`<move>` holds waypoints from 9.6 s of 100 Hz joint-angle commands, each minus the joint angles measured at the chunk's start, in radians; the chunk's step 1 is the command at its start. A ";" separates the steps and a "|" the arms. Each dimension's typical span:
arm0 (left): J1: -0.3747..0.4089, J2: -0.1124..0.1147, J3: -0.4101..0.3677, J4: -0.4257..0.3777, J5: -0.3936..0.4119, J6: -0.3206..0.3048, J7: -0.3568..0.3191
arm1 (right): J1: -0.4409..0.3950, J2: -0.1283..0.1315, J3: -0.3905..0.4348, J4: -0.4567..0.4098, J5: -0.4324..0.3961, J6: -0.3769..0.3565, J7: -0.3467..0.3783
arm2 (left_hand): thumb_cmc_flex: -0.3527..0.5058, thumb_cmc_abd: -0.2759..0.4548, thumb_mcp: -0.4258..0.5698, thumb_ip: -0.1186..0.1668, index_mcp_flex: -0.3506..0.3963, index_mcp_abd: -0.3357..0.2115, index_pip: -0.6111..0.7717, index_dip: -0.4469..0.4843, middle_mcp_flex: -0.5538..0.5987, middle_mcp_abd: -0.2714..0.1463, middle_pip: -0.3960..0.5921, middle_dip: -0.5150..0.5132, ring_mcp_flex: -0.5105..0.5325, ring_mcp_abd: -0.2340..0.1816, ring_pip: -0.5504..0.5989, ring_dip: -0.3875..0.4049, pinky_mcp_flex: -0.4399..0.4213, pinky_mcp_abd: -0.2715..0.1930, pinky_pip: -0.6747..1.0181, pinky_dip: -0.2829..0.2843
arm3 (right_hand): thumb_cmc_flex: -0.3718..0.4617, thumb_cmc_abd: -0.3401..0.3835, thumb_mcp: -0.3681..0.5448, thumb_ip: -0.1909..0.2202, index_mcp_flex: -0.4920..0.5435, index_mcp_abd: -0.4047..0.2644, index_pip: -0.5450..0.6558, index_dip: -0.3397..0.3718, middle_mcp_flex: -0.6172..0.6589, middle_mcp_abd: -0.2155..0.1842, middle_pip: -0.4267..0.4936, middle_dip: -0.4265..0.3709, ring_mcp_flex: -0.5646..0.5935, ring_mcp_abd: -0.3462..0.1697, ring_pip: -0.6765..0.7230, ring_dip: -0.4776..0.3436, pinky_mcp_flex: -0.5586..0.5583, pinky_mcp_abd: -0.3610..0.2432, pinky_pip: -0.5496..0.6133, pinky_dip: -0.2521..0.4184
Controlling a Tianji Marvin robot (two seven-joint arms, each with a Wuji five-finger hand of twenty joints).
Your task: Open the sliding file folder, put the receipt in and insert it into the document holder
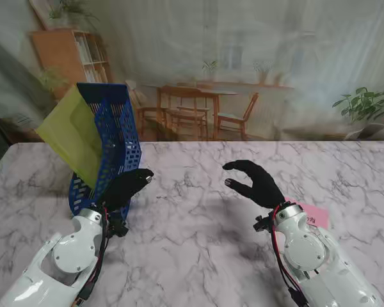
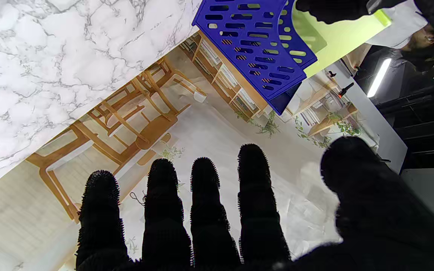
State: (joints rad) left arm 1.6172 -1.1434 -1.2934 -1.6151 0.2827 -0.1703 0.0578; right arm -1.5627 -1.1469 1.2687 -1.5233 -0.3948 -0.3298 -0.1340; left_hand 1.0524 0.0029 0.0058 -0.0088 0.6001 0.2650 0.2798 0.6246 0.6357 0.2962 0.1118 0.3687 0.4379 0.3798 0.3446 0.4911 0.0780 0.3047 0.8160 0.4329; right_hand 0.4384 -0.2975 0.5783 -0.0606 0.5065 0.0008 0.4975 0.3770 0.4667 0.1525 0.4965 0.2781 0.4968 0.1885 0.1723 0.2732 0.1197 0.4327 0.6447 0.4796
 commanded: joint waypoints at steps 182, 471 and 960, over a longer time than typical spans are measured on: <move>0.049 0.015 -0.515 -0.142 -0.020 -0.458 -0.028 | -0.054 0.001 0.033 -0.034 -0.018 -0.010 -0.008 | -0.120 0.043 -0.041 -0.004 -0.234 -0.060 -0.155 -0.156 -0.376 -0.095 -0.107 -0.152 -0.249 -0.137 -0.166 -0.155 -0.090 -0.209 -0.217 -0.098 | -0.048 0.002 -0.009 -0.019 0.029 -0.021 -0.014 -0.005 0.016 0.013 -0.008 0.001 0.023 0.010 -0.002 -0.010 -0.018 -0.019 0.044 -0.029; -0.238 -0.099 -0.180 0.444 -0.065 -0.110 0.350 | -0.056 0.001 0.021 -0.049 -0.013 0.034 -0.003 | 0.116 0.015 -0.005 0.012 -0.176 0.042 -0.135 -0.219 -0.100 -0.010 -0.033 -0.069 -0.020 -0.103 0.052 -0.092 0.122 -0.229 0.089 0.017 | -0.048 0.011 -0.016 -0.018 0.033 -0.020 -0.019 -0.001 0.026 0.023 0.005 0.006 0.026 0.015 0.009 -0.003 -0.020 -0.018 0.047 -0.032; -0.270 -0.143 0.330 -0.023 -0.599 0.271 0.108 | -0.087 -0.022 0.051 -0.104 0.397 0.102 0.103 | 0.238 -0.080 0.255 -0.047 -0.005 -0.062 0.330 -0.134 0.196 -0.008 0.340 0.025 0.433 -0.061 0.279 -0.017 0.537 -0.149 0.416 0.004 | 0.320 -0.290 0.325 -0.168 0.353 -0.164 0.523 -0.068 0.795 -0.051 0.380 0.237 0.689 -0.014 0.410 0.184 0.316 0.005 0.584 -0.062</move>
State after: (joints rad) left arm 1.3506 -1.2823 -0.9791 -1.6525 -0.3120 0.0887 0.1916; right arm -1.6491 -1.1626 1.3278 -1.6199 0.0235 -0.2270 -0.0206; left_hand 1.2187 -0.0968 0.1923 -0.0428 0.5747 0.2399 0.6089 0.5019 0.8009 0.2874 0.4503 0.3897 0.8523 0.2537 0.6011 0.4670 0.5906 0.2045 1.1725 0.4315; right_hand 0.6929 -0.6319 0.8723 -0.2236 0.7929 -0.0961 1.0023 0.3358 1.1920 0.1256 0.8315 0.4987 1.1180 0.1993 0.5124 0.4341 0.4059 0.4507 1.1710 0.4079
